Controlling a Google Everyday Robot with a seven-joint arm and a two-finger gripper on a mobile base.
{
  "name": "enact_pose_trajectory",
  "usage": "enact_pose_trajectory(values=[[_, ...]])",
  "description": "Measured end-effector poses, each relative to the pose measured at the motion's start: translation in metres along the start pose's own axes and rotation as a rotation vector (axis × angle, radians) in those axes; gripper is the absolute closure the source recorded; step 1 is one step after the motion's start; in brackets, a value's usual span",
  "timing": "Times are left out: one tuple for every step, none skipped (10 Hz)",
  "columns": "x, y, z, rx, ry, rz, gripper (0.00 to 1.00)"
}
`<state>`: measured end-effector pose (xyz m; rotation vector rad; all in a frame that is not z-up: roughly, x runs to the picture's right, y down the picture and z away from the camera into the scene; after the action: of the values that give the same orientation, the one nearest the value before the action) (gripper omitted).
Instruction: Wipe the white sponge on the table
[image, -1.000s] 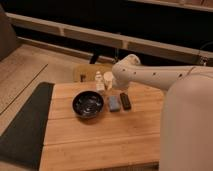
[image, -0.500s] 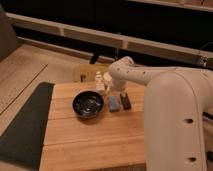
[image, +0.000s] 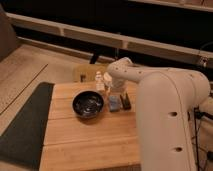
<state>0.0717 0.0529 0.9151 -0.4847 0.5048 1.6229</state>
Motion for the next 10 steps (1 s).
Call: enact_pose_trajectory(values=[[0.004, 0.002, 0.001, -0.003, 0.019, -0.007, 0.35], [0.004, 0.001, 0.001, -0.002, 0.02, -0.007, 0.35], [0.004, 0.001, 0.001, -0.002, 0.02, -0.007, 0.35], [0.004, 0.001, 0.001, -0.002, 0.02, -0.007, 0.35], [0.004, 0.002, 0.001, -0.001, 0.019, -0.008, 0.35], [0.003, 0.0, 0.002, 0.004, 0.018, -0.01, 0.35], [0.003, -0.001, 0.008, 0.019, 0.023, -0.01, 0.35], [0.003, 0.002, 0.011, 0.022, 0.026, -0.012, 0.35], [0.003, 0.004, 0.013, 0.024, 0.03, -0.012, 0.35], [0.003, 0.004, 0.016, 0.03, 0.034, -0.012, 0.35]])
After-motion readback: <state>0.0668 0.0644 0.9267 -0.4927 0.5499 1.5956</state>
